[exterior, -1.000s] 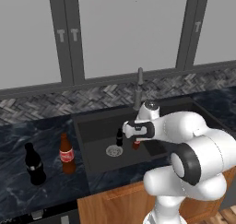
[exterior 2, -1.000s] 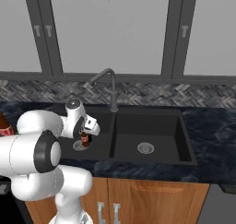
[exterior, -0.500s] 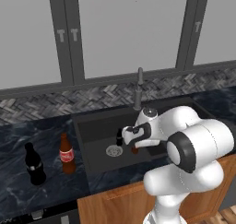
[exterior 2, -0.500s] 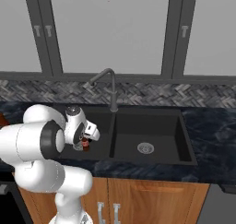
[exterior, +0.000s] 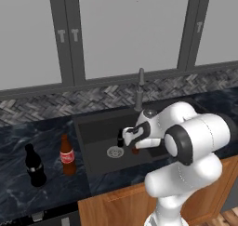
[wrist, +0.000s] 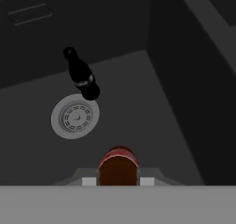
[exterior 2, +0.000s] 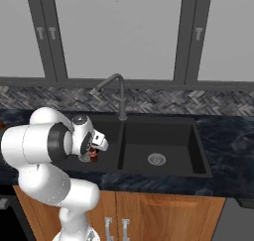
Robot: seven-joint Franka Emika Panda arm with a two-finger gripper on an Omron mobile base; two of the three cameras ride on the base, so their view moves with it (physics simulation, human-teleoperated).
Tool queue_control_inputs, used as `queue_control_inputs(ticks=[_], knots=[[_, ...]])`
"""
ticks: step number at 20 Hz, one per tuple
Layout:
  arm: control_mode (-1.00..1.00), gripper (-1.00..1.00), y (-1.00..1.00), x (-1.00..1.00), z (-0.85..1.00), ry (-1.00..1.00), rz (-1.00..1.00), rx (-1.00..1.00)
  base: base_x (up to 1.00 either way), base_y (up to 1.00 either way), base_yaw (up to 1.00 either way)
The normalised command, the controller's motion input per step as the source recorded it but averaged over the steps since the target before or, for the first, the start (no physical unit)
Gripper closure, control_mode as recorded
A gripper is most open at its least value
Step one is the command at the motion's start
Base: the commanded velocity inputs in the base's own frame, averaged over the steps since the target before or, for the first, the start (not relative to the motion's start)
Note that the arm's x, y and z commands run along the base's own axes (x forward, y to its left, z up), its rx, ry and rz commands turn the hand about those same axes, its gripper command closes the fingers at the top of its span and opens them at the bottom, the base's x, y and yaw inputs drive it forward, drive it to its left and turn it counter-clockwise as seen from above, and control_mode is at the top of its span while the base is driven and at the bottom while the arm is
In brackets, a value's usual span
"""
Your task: Place the large bottle from the dining counter next to the other large bottle outside the sink, and place the small bottle from the dining counter next to the other small bottle inside the sink.
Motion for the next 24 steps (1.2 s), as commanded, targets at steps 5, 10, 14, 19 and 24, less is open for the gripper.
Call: queue_control_inputs(ticks=[5,10,14,19,24], knots=[[-1.0,1.0,0.0,0.03,-0.12,0.0,-0.02,0.0,0.0,0.0,0.0],[-1.0,1.0,0.0,0.0,-0.23,0.0,-0.03,0.0,0.0,0.0,0.0],[-1.0,1.0,0.0,0.0,-0.15,0.0,-0.02,0.0,0.0,0.0,0.0],[-1.0,1.0,0.0,0.0,-0.1,-0.01,-0.01,0.0,0.0,0.0,0.0],[-1.0,1.0,0.0,0.0,-0.2,0.0,0.0,0.0,0.0,0.0,0.0]])
